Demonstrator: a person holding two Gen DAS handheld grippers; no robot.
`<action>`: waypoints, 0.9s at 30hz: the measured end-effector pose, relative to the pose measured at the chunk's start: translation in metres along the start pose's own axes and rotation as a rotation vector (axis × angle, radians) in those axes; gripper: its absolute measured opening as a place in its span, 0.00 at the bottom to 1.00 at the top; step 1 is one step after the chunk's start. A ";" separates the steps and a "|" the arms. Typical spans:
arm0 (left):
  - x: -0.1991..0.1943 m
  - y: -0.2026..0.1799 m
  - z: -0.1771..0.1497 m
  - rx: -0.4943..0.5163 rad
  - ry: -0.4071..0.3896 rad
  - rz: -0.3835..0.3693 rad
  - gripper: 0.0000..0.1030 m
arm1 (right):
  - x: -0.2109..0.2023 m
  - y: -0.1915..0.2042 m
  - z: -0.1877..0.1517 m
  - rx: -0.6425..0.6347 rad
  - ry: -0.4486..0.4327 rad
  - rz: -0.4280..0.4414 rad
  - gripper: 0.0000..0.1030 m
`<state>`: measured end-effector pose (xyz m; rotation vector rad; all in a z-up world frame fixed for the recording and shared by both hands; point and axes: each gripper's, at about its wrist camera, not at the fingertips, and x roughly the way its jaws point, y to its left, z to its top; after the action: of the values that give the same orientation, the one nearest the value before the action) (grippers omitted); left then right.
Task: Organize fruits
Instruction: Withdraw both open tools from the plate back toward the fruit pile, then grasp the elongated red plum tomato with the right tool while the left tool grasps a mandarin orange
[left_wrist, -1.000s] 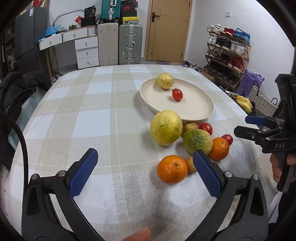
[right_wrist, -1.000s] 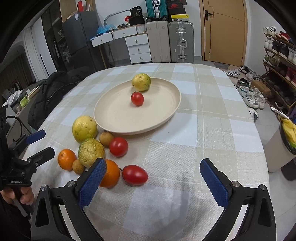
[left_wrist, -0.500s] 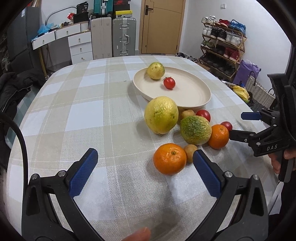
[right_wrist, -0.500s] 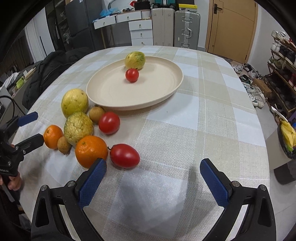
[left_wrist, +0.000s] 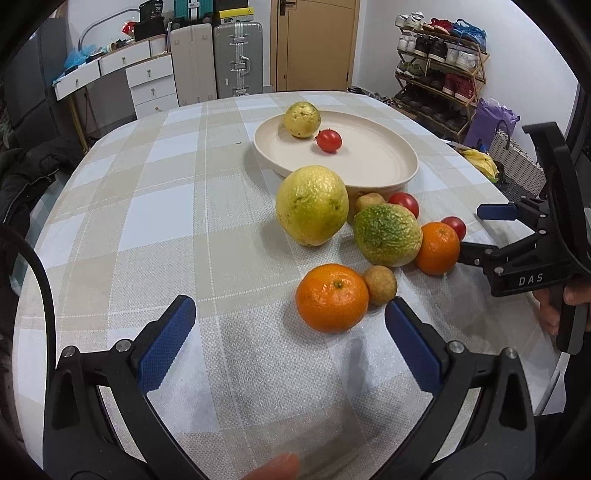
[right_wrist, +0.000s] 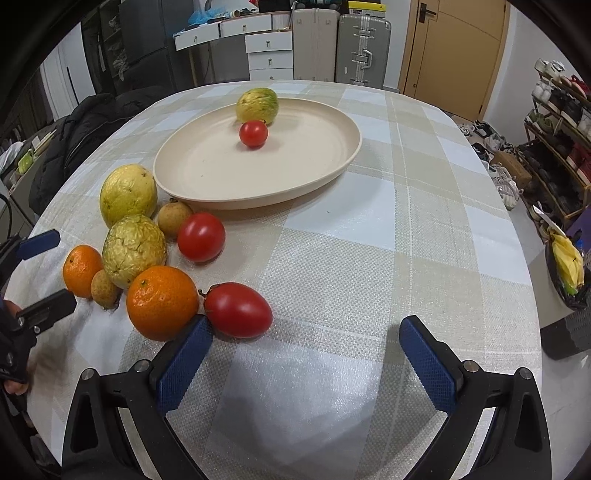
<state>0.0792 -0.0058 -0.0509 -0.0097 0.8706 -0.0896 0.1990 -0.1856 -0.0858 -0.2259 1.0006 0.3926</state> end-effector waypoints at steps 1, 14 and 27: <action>0.001 0.000 0.000 0.002 0.003 0.003 0.99 | 0.000 0.000 0.000 0.004 -0.001 0.000 1.00; 0.007 0.003 -0.003 -0.004 0.041 0.018 0.99 | 0.001 -0.002 0.003 0.021 -0.015 -0.018 1.00; 0.012 0.000 -0.003 0.014 0.056 0.013 0.99 | -0.001 0.001 0.001 -0.007 -0.032 0.012 0.84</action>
<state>0.0843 -0.0070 -0.0620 0.0115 0.9255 -0.0838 0.1988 -0.1848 -0.0845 -0.2197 0.9697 0.4096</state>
